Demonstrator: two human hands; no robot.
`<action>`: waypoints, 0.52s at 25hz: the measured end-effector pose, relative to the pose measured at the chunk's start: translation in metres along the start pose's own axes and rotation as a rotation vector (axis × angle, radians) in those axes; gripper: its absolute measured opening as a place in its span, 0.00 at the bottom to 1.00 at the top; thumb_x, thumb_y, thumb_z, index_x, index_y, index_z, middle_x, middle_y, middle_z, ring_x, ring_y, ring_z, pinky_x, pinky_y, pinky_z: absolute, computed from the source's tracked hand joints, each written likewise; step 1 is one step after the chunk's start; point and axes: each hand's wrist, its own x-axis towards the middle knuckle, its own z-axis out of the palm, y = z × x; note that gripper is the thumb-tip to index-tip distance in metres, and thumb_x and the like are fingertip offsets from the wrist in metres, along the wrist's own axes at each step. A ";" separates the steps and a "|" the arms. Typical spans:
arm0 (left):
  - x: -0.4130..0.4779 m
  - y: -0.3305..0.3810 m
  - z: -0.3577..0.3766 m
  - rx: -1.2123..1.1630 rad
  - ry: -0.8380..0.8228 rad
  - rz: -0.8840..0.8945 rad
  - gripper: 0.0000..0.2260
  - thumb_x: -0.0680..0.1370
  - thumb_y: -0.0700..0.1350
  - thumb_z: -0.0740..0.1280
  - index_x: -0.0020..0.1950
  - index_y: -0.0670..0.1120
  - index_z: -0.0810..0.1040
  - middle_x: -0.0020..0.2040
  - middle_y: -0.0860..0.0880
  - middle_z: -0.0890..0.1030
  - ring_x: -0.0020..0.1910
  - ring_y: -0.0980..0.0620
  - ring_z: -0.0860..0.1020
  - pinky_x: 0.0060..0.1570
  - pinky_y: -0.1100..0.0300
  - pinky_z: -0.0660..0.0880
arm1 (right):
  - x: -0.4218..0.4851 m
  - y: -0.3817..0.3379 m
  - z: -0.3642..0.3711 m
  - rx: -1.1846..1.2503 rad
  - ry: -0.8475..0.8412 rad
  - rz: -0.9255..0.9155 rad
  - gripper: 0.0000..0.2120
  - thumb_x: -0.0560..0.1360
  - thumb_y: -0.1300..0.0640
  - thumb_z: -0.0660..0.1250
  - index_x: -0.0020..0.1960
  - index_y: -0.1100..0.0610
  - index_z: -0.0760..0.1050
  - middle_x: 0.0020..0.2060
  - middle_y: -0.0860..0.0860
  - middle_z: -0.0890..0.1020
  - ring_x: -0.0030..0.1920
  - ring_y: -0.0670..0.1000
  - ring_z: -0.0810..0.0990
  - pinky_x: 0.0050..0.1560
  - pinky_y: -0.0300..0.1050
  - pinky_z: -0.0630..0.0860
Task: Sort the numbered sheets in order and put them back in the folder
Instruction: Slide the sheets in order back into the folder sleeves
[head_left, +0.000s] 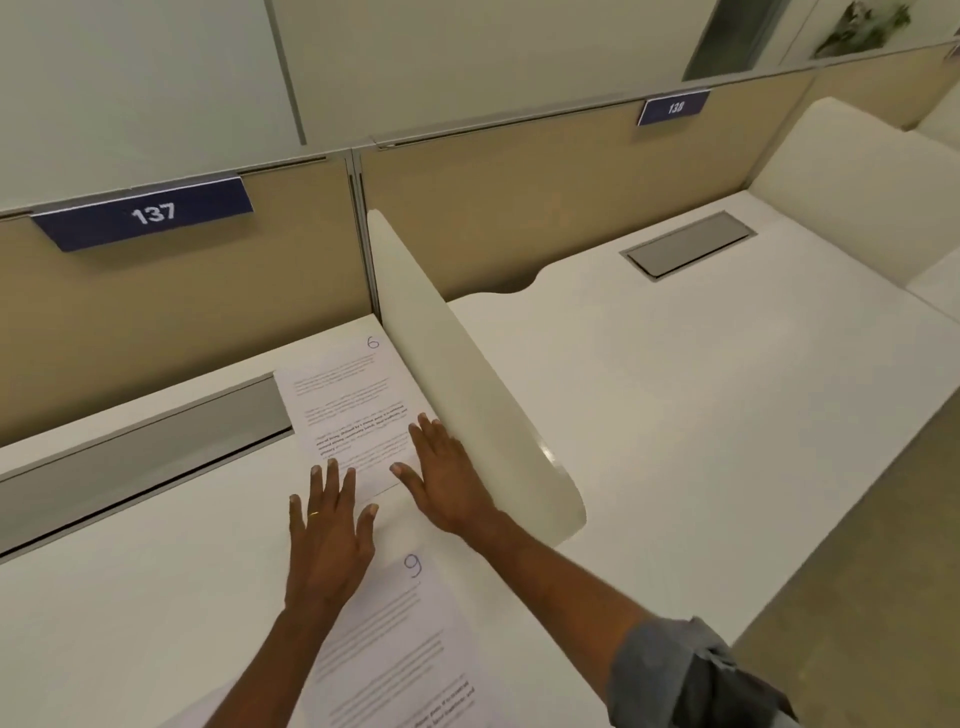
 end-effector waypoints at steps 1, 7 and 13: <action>0.006 0.000 0.003 0.007 -0.014 -0.017 0.37 0.81 0.65 0.40 0.83 0.44 0.58 0.83 0.46 0.51 0.83 0.47 0.46 0.79 0.42 0.43 | 0.010 0.005 0.004 0.021 0.007 0.001 0.44 0.78 0.30 0.39 0.83 0.59 0.51 0.83 0.55 0.50 0.83 0.54 0.48 0.80 0.50 0.44; 0.031 -0.021 0.021 0.040 -0.058 -0.115 0.36 0.81 0.65 0.42 0.82 0.46 0.61 0.83 0.50 0.53 0.82 0.48 0.45 0.78 0.40 0.44 | 0.052 0.028 0.032 0.060 0.005 0.035 0.46 0.76 0.28 0.36 0.83 0.58 0.50 0.83 0.55 0.48 0.83 0.55 0.46 0.81 0.53 0.47; 0.036 -0.030 0.032 -0.136 -0.099 -0.232 0.26 0.82 0.62 0.55 0.74 0.48 0.71 0.83 0.48 0.56 0.83 0.43 0.48 0.79 0.40 0.48 | 0.054 0.048 0.063 -0.007 -0.068 -0.002 0.49 0.75 0.27 0.31 0.83 0.59 0.49 0.83 0.56 0.46 0.82 0.55 0.43 0.82 0.52 0.44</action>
